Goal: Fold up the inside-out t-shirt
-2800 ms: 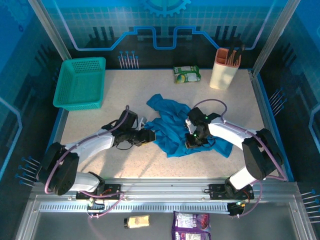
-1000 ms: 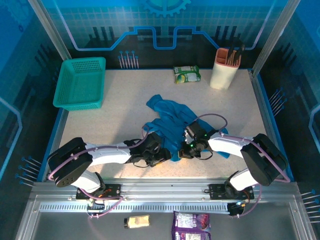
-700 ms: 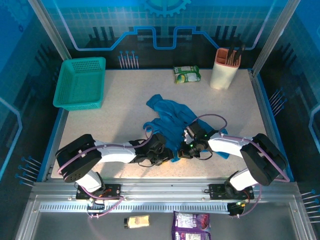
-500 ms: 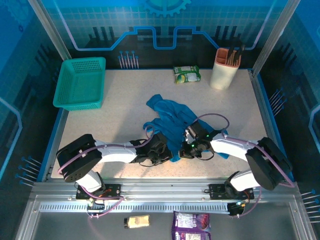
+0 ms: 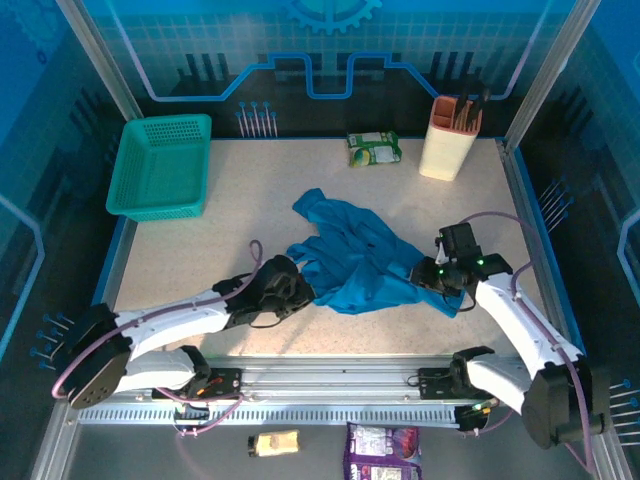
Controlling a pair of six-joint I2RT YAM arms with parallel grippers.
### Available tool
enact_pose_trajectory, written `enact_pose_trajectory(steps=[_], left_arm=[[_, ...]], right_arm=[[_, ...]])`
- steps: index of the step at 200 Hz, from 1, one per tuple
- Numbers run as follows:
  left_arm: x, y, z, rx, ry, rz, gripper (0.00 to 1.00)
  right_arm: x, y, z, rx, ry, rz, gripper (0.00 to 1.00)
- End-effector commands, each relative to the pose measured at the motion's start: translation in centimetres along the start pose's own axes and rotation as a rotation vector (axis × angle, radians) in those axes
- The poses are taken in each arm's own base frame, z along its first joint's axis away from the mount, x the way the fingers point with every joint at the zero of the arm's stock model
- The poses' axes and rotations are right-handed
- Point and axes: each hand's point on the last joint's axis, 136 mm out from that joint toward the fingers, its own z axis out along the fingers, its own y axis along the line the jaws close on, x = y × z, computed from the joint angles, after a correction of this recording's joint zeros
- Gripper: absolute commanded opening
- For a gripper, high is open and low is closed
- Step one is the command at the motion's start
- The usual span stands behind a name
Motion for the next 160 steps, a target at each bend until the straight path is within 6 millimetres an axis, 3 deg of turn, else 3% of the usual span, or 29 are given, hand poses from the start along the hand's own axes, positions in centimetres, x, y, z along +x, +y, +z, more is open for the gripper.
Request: enact_pose_trajectory(steps=[1, 40, 99, 110, 123, 141, 160], left_arm=[[-1.2, 2.6, -1.7, -0.063, -0.028, 0.010, 0.00], [-4.0, 4.3, -4.3, -0.041, -0.079, -0.040, 0.00], [-7.1, 4.6, -5.2, -0.001, -0.075, -0.060, 0.00], [-8.2, 4.3, -5.4, 0.017, -0.083, -0.061, 0.00], [-9.7, 3.5, -5.9, 0.047, -0.093, -0.059, 0.00], [-11.9, 1.9, -7.1, 0.079, -0.113, -0.028, 0.00], [-14.5, -0.1, -9.0, 0.122, -0.148, 0.015, 0.00]], right_arm=[[-0.1, -2.4, 0.0, 0.104, 0.030, 0.012, 0.47], [-2.3, -3.9, 1.0, 0.126, -0.030, 0.056, 0.57], [-6.6, -1.8, 3.6, 0.044, -0.038, 0.022, 0.58], [-7.9, -1.3, 3.8, 0.037, -0.055, 0.010, 0.50], [-9.0, -0.9, 3.9, 0.033, -0.058, -0.001, 0.28], [-11.9, 0.7, 2.4, 0.009, -0.109, -0.023, 0.01], [-14.3, 2.2, -0.2, -0.008, -0.170, -0.044, 0.00]])
